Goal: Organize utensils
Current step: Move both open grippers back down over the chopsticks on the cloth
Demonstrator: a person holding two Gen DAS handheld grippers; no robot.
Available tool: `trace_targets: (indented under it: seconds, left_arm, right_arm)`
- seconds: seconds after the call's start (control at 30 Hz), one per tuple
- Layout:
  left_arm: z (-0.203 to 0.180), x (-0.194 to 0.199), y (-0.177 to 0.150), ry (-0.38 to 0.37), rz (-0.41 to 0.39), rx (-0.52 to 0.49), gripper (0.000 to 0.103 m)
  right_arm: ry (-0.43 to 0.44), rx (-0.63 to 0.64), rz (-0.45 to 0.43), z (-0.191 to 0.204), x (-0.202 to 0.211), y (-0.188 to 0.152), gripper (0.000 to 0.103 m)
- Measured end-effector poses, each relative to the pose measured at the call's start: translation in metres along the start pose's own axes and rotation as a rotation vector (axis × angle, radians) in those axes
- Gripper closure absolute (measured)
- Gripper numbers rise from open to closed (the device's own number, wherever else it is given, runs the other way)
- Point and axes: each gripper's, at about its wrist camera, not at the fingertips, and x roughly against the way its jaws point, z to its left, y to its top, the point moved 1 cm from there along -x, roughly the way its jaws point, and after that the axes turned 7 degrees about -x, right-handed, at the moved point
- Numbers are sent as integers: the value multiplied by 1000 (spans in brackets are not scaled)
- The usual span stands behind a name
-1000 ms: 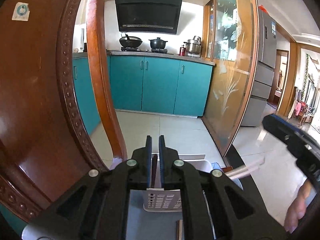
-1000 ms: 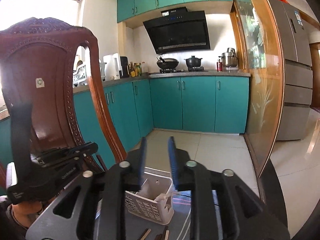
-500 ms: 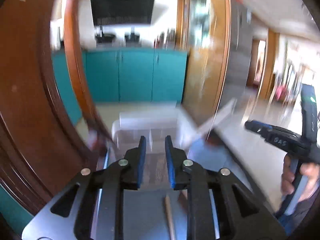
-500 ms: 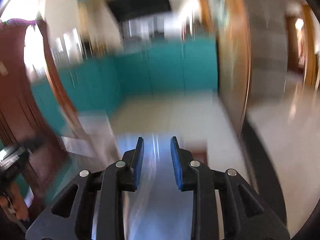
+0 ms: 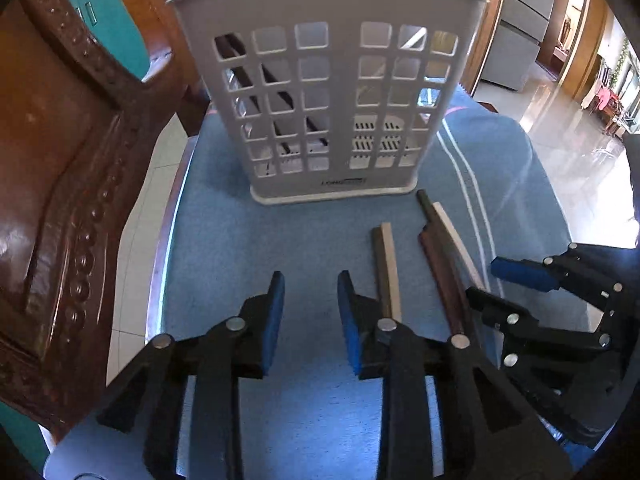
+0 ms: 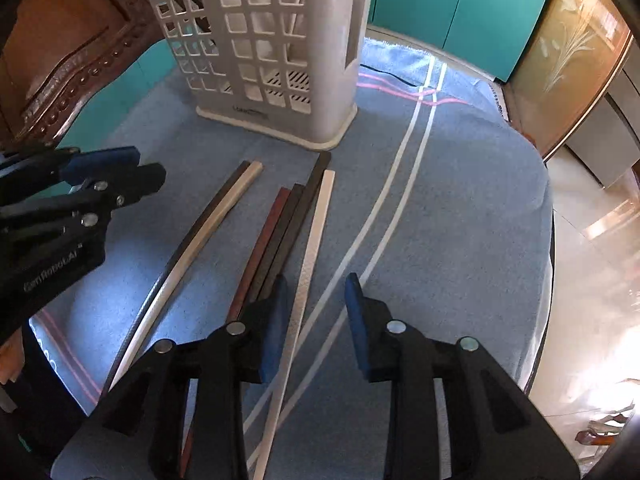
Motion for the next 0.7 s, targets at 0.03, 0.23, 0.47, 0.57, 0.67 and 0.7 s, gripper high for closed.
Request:
trace_targets:
  seconds: [0.03,0.23,0.47,0.57,0.67,0.7]
  left_arm:
    - [1,0,-2,-3,1,2,75]
    - [-5,-1,-14,-61,16,-4,73]
    - [-29,-8,-25,-103,50,-68,64]
    - [-35,-8,-27,-95,40,-77,63]
    - [-35,-7,-29,-103,37,-67,72]
    - [-35,-7,-28,-98,37,-65,84]
  right_arm:
    - [4,-15,1,-3,0,1,85]
    - [5,-102,9,-30,0,7,95]
    - [29,-150,16,-52,-4,29,95]
    - [10,-155,7,-55,-6,26,95]
    - [3,-162,5,-57,-9,30,94]
    - [3,-162,5,-59,-10,30,93]
